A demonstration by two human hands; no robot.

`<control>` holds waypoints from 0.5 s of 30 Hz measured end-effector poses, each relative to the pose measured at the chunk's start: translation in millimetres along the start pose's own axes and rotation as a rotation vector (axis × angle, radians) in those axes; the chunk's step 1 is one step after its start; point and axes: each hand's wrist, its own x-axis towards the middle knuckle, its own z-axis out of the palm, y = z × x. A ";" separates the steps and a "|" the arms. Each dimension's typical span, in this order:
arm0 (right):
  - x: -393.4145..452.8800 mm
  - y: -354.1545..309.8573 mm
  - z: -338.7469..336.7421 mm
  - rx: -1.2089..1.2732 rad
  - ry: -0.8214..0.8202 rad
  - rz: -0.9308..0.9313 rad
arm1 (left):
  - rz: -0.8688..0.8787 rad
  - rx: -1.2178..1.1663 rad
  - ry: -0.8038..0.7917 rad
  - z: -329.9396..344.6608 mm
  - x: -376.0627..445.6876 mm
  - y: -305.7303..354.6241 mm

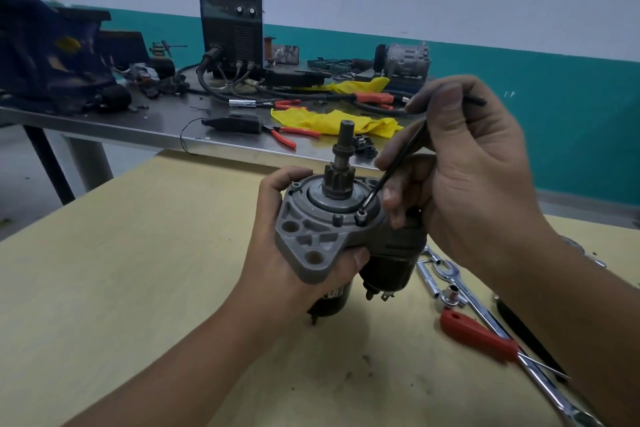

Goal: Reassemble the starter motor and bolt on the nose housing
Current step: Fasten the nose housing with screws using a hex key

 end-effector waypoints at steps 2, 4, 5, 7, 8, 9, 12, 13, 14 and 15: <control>1.5 -1.2 -2.1 -0.037 -0.034 -0.027 | 0.021 0.023 -0.010 1.0 0.9 -1.4; 3.0 -3.0 -4.1 -0.073 -0.070 -0.058 | 0.032 0.051 -0.026 1.6 2.0 -5.1; 3.8 -4.5 -4.9 -0.090 -0.091 -0.072 | 0.037 0.067 -0.034 1.6 2.3 -6.8; 5.6 -7.7 -5.7 -0.142 -0.138 -0.101 | 0.044 0.098 -0.048 2.1 2.0 -11.3; 6.5 -9.4 -6.1 -0.175 -0.164 -0.118 | 0.049 0.115 -0.049 2.6 1.8 -12.2; 7.2 -11.0 -6.5 -0.206 -0.192 -0.134 | 0.052 0.122 -0.049 2.6 1.7 -12.3; 8.7 -16.3 -8.2 -0.259 -0.280 -0.123 | 0.024 0.090 -0.019 1.2 1.6 -7.4; 9.0 -17.9 -8.8 -0.270 -0.312 -0.103 | 0.012 0.059 -0.007 0.7 1.2 -5.2; 9.2 -19.0 -9.2 -0.278 -0.336 -0.085 | 0.000 0.033 0.004 0.3 1.1 -2.7; 9.2 -19.8 -9.4 -0.281 -0.348 -0.071 | -0.013 0.017 0.016 0.0 0.8 -0.4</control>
